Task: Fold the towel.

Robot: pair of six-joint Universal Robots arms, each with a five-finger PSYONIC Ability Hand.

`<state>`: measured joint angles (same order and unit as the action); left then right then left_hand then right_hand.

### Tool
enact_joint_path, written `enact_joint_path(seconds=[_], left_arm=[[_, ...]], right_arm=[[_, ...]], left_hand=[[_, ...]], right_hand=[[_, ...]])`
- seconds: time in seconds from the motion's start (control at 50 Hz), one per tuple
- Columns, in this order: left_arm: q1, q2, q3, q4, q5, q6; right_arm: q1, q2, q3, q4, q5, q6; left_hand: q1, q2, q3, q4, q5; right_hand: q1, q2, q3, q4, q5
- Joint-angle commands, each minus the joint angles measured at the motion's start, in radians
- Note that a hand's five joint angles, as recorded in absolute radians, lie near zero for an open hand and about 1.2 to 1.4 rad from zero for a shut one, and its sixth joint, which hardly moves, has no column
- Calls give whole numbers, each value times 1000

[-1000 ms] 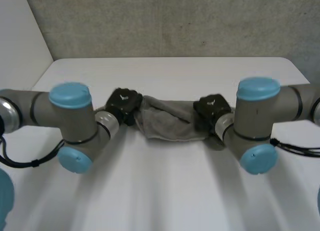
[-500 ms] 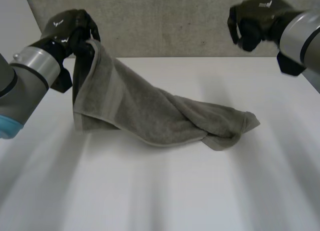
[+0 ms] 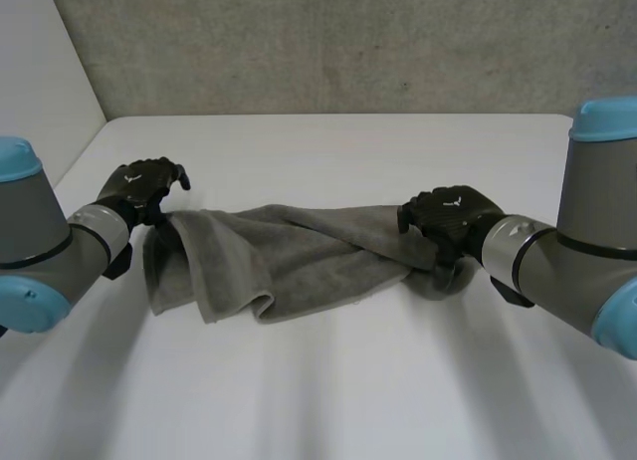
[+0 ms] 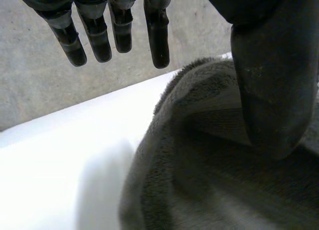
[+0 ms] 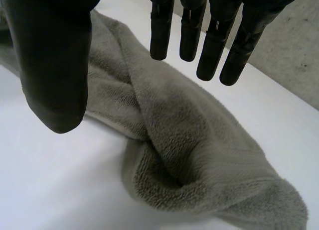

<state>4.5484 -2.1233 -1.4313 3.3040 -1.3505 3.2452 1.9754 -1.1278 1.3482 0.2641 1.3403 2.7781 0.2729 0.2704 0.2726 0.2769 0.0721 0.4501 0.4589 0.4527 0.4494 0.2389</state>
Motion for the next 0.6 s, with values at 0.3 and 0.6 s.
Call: enact_joint_path(seconds=[0.3,0.6], left_arm=[[-94,239,-282,8,108,41],[-216,179,-370,187,106,51]], right_arm=[[-13,-24,123,-86,0,-14],[-13,-20,132,-89,0,-15]], left_hand=[[-33,-30,-33,-37,-7],[-4,-1,-3,-8,23]], right_hand=[[-51,-60,-54,-50,-14],[-51,-60,-54,-50,-14]])
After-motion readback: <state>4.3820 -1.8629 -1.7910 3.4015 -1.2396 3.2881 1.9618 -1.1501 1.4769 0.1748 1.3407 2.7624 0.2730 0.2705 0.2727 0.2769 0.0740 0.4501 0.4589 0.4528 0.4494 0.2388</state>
